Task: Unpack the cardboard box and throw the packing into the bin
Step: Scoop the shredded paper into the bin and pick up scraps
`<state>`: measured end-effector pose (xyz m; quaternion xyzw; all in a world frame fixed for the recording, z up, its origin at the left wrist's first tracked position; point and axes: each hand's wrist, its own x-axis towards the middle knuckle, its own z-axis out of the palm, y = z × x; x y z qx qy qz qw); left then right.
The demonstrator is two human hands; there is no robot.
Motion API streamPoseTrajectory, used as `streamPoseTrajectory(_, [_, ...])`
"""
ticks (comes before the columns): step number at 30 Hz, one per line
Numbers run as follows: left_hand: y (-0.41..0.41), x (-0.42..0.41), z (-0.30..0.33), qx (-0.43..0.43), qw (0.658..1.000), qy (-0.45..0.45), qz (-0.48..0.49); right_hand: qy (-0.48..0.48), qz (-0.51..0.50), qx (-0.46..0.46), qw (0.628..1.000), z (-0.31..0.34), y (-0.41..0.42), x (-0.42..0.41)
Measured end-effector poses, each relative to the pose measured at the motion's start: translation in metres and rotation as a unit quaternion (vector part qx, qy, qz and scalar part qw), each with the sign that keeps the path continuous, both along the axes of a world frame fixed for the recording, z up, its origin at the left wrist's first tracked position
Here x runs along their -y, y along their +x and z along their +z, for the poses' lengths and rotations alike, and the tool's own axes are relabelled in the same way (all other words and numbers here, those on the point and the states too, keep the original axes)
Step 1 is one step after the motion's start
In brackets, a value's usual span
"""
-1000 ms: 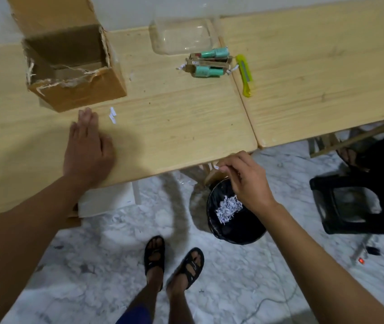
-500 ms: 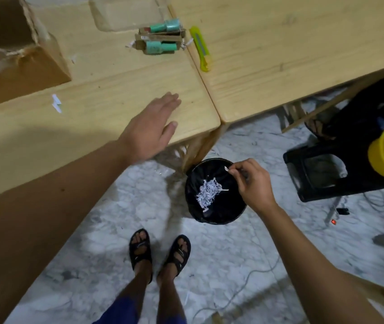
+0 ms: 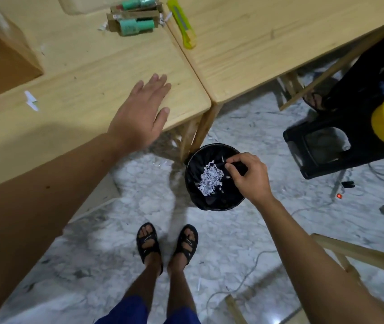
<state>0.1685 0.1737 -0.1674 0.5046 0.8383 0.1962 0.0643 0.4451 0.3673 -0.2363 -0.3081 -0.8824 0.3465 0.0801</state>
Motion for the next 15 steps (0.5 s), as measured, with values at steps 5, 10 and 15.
streamPoseTrajectory(5, [-0.001,0.003,0.002,0.017,1.0,-0.011,0.009,-0.004,0.009,-0.034,0.999,0.02,-0.011,0.0])
streamPoseTrajectory(10, [-0.004,0.028,0.013,0.04,0.999,-0.009,0.034,0.004,0.024,-0.073,0.997,0.056,-0.046,0.004])
streamPoseTrajectory(15, [-0.019,0.095,0.025,0.016,0.993,0.037,0.109,-0.002,0.057,-0.114,0.992,0.096,-0.107,0.033])
